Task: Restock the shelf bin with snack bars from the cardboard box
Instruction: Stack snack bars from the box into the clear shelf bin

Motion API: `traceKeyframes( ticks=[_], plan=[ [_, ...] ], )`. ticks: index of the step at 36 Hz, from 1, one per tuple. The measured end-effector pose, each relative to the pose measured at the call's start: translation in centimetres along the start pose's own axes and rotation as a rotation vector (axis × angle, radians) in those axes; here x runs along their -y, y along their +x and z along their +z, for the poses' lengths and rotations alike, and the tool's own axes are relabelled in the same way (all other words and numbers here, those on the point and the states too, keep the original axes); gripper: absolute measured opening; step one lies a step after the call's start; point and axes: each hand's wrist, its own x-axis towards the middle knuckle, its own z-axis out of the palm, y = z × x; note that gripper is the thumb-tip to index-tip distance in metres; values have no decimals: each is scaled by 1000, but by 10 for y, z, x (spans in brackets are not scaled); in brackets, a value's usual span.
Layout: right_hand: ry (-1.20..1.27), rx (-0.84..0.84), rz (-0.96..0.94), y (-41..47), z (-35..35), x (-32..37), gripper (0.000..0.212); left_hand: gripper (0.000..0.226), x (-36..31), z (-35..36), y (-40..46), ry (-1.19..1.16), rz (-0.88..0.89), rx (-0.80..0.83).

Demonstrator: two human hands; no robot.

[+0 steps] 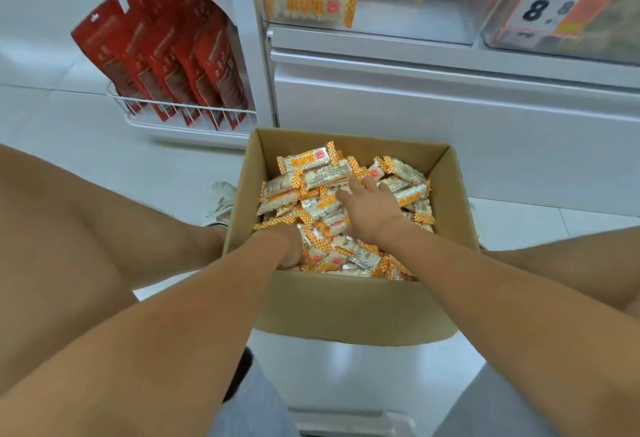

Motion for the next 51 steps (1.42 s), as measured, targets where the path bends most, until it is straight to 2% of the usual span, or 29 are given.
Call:
traceKeyframes(
  ticks=[2, 5, 10, 15, 20, 24, 25, 27, 30, 31, 33, 34, 35, 37, 38, 40, 42, 43, 45, 47, 49, 51],
  plan=[
    [-53, -7, -52, 2, 0, 1, 76, 58, 4, -2, 3, -42, -18, -83],
    [42, 76, -36, 2, 5, 6, 85, 56, 9, -10, 9, -176, -52, -195],
    [126, 66, 50, -4, 10, 8, 92, 65, 8, -23, 8, -581, -120, -350],
    [532, 92, 174, 0, -1, -20, 85, 65, 4, -28, 13, -1184, -244, -327],
    [783, 165, 227, -4, -2, -38, 74, 64, 1, -28, 16, -1489, -291, -215],
    [963, 125, 304, -13, -2, -49, 79, 48, -6, -29, 19, -1616, -233, -115],
    [982, 117, 320, -15, -4, -53, 69, 47, -8, -30, 18, -1632, -229, -118],
    [1002, 107, 345, -19, -8, -62, 32, 47, -12, -32, 17, -1646, -232, -123],
    [1107, 90, 361, -23, -7, -72, 54, 40, -17, -34, 11, -1629, -233, -123],
    [1186, 53, 377, -27, -10, -75, 50, 35, -17, -35, 10, -1629, -235, -120],
    [1474, 40, 461, -33, -18, -78, 24, 26, -18, -35, 7, -1653, -235, -108],
    [1652, 63, 509, -33, -18, -81, 51, 25, -19, -36, 7, -1677, -237, -102],
    [1843, 80, 538, -34, -21, -82, 56, 25, -19, -36, 8, -1708, -235, -85],
    [2100, 72, 566, -35, -29, -77, 41, 26, -22, -39, 7, -1799, -184, -29],
    [2201, 95, 575, -35, -33, -73, 31, 27, -25, -42, 4, -1863, -135, 4],
    [2331, 184, 585, -35, -35, -61, 18, 52, -29, -47, 6, -1974, -15, 72],
    [2360, 285, 564, -33, -33, -50, 18, 81, -31, -53, 7, -2017, 107, 126],
    [2294, 333, 531, -32, -32, -44, 21, 86, -33, -56, 7, -2018, 147, 133],
    [2018, 354, 465, -28, -31, -39, 29, 77, -35, -60, 4, -1986, 156, 73],
    [1824, 295, 472, -25, -33, -39, 31, 52, -36, -58, 6, -1930, 75, -97],
    [1817, 195, 539, -25, -37, -43, 26, 41, -32, -53, 15, -1943, -55, -235],
    [1890, 28, 622, -22, -36, -47, 31, 47, -25, -49, 25, -1961, -177, -297]
  ],
)
